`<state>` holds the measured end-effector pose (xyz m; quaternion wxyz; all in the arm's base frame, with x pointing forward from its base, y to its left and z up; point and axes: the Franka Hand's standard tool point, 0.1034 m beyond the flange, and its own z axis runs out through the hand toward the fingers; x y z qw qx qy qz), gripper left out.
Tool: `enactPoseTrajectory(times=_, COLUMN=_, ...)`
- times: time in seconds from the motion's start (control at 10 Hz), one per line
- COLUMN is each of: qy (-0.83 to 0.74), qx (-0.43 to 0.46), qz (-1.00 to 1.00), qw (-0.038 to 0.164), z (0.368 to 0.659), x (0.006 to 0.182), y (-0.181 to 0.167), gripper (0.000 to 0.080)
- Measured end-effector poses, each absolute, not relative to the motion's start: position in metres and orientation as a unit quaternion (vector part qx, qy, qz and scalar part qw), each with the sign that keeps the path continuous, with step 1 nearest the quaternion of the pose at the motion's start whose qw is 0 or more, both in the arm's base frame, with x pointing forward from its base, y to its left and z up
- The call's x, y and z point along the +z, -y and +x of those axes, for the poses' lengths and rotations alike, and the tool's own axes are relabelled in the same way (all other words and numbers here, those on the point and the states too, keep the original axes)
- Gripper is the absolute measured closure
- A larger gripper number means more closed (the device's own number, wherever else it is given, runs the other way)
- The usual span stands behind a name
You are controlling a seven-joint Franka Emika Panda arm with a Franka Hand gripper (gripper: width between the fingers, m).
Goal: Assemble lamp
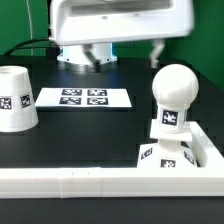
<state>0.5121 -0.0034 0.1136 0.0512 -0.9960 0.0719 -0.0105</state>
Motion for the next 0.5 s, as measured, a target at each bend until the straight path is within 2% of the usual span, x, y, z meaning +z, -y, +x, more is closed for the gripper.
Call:
enactPoseTrajectory(times=0.1, qy=-0.064, qx=-0.008, qz=-0.997, qw=0.047, z=0.503, x=0.109, y=0.024, gripper=0.0101)
enactPoseTrajectory(times=0.2, qy=-0.060, qx=-0.008, qz=-0.997, qw=0.046, z=0.502, x=0.111, y=0.040, gripper=0.0101)
enactPoseTrajectory(times=0.3, qy=-0.063, qx=-0.004, qz=-0.997, qw=0.049, z=0.503, x=0.119, y=0.043, gripper=0.0101)
enactPoseTrajectory(times=0.5, qy=-0.062, qx=-0.005, qz=-0.997, qw=0.049, z=0.503, x=0.118, y=0.041, gripper=0.0101)
